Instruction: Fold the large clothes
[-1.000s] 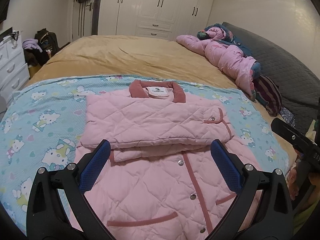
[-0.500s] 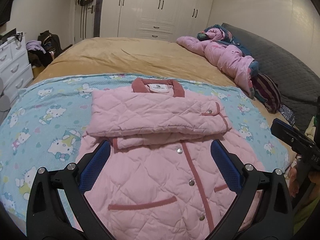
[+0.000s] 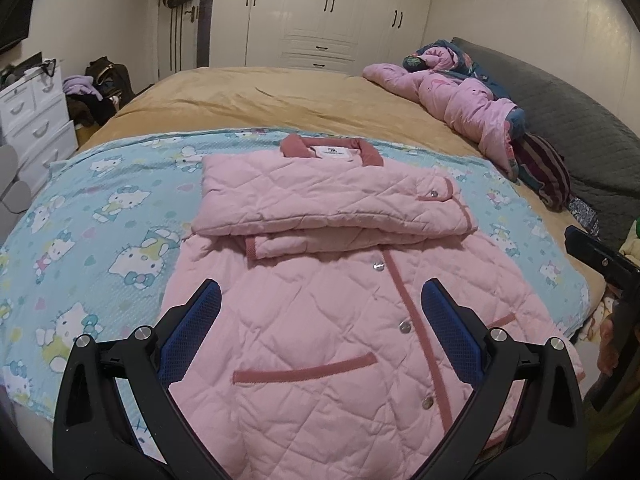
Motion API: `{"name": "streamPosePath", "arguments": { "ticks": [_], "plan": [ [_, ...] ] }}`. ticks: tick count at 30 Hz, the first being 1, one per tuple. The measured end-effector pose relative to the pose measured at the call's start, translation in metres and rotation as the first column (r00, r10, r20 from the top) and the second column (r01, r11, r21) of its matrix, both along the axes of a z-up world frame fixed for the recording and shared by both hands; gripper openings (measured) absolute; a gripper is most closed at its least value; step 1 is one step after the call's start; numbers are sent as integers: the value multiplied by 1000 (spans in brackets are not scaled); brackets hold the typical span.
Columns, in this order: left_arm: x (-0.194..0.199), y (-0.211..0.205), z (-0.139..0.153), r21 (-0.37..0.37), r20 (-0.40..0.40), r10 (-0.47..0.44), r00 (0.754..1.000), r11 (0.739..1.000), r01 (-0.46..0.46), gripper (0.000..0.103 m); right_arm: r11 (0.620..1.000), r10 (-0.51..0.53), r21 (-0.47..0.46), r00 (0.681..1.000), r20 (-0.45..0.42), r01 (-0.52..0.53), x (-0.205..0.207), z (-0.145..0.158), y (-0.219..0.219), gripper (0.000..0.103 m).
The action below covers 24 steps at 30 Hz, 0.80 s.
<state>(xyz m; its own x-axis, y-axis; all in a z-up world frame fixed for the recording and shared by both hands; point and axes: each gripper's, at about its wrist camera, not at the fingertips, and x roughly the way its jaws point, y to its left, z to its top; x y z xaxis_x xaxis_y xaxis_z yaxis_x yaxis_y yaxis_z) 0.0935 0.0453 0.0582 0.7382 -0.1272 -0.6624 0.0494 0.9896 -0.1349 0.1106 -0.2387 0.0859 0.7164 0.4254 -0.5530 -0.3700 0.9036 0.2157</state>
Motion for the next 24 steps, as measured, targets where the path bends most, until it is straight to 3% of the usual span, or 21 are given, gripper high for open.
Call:
{"name": "streamPosePath", "arguments": {
  "ticks": [24],
  "plan": [
    [-27, 31, -55, 68, -94, 48, 994, 997, -42, 94, 997, -17, -74, 996, -89, 10, -22, -47, -17, 99]
  ]
}}
